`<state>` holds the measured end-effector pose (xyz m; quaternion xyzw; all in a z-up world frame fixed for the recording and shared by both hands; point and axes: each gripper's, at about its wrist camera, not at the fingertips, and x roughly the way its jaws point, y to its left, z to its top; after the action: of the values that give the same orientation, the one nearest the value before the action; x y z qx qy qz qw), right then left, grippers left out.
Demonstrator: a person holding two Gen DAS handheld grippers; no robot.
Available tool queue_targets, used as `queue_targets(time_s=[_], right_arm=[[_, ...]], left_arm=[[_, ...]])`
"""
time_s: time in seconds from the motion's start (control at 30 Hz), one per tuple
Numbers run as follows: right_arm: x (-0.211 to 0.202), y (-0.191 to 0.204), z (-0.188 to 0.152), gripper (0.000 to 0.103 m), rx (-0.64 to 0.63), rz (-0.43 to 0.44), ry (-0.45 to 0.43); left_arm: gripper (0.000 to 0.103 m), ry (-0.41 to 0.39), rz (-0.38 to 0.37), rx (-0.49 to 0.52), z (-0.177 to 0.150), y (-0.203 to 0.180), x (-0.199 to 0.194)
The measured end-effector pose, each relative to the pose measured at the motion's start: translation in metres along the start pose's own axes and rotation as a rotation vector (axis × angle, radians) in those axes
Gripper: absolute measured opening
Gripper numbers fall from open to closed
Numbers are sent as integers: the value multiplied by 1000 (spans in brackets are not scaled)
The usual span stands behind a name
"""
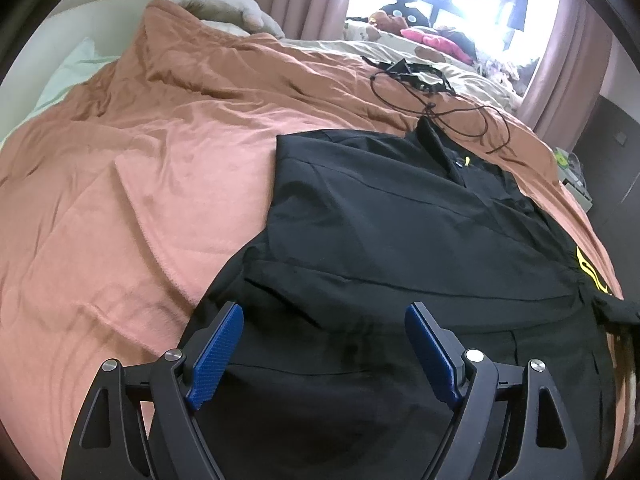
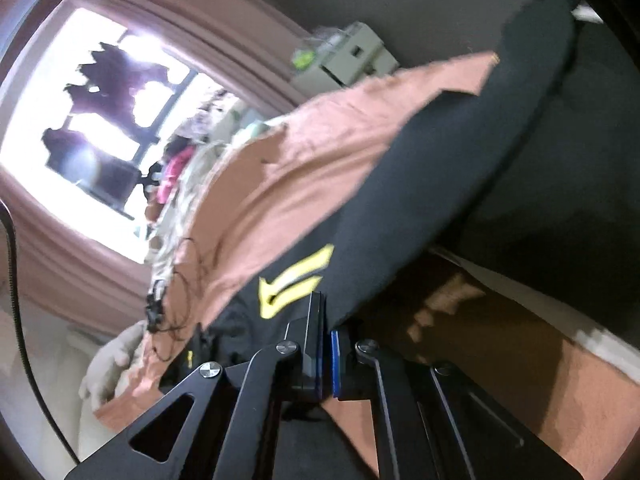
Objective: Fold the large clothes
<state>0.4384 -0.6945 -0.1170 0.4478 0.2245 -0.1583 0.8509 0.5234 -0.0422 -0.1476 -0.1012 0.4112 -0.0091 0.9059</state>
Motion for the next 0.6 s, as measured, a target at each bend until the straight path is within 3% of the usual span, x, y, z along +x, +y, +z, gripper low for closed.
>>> queue_targets(time_s=[0.33, 0.6], right_arm=[[-16, 82, -22, 4, -192, 202, 21], [12, 127, -73, 4, -293, 290, 168]], left_arm=[[84, -12, -22, -30, 3, 6, -6], [84, -14, -29, -40, 4, 8, -7]])
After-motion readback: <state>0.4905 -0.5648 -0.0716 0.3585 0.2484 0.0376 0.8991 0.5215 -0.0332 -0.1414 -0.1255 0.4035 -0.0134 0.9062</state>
